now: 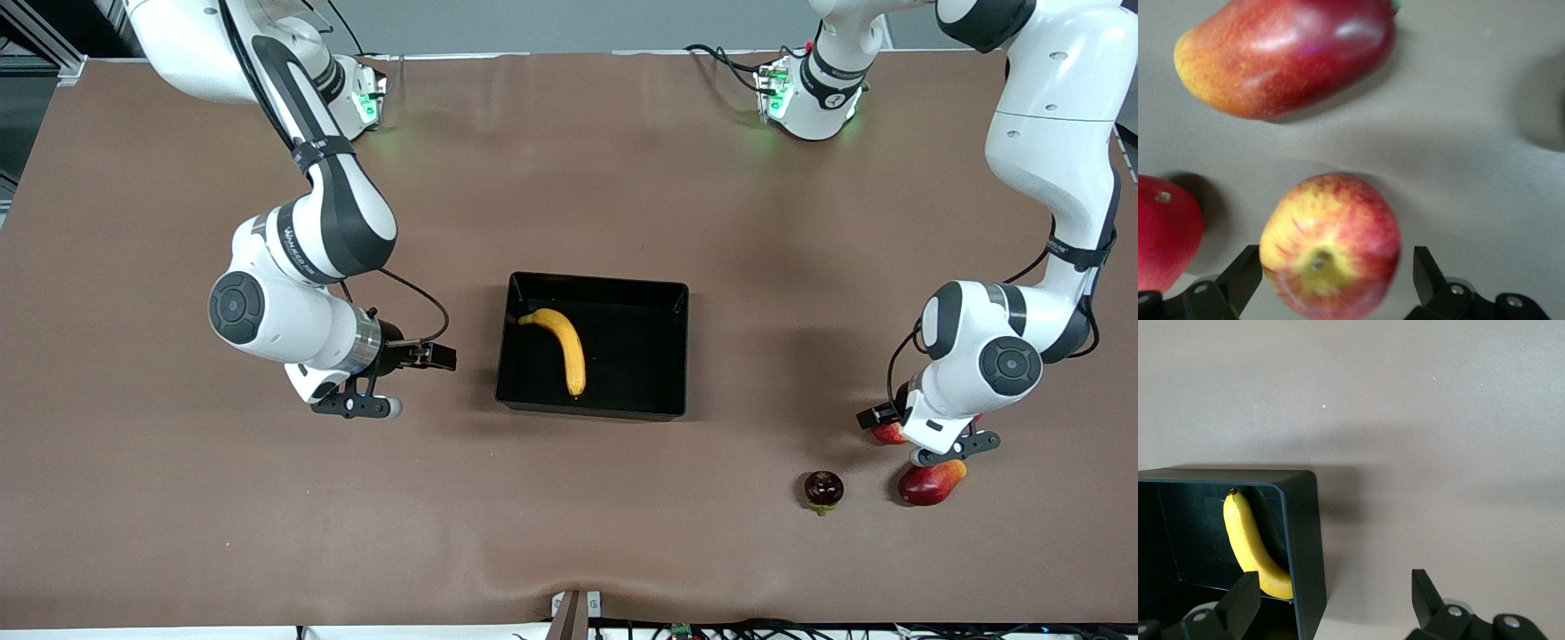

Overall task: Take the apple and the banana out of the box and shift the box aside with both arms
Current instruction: 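Lower the apple beside the red apple and open the left gripper, then reach the left gripper into the box and grasp the yellow banana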

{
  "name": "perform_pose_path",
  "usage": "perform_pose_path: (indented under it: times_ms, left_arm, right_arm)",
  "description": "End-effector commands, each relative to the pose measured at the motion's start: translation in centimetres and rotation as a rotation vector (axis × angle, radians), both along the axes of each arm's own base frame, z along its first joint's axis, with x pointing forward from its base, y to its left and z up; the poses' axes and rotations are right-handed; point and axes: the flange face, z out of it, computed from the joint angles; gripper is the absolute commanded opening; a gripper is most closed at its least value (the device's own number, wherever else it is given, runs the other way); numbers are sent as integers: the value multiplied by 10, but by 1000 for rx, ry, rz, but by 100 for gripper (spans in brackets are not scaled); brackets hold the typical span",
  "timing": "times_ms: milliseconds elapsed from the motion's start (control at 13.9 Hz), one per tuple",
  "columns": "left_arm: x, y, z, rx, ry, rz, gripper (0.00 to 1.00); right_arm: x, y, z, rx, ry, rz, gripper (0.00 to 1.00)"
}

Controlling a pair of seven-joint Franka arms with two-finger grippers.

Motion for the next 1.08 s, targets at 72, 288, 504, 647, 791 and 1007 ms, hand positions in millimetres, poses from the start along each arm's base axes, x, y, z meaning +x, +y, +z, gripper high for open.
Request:
perform_pose_path:
  times_ms: [72,288,504,647,791,1007]
  left_arm:
    - [-12,-35,77,24,45,-41,100]
    - [-32,-89,128,35,100,-107,100]
    - [-56,-177,157,1,94,-142,100]
    - [-73,-237,167,-27,72,-144,100]
    - [-87,-292,175,-52,55,-186,100]
    - [-106,-386,167,-114,51,-256,100]
  right_arm:
    - [-3,-1,8,19,7,-2,100]
    - [-3,-2,9,19,6,-3,100]
    - [2,-15,11,19,4,-22,100]
    - [7,-32,20,24,-7,-50,100]
    - [14,-58,20,18,0,-81,100]
    - [14,-70,27,17,3,-68,100]
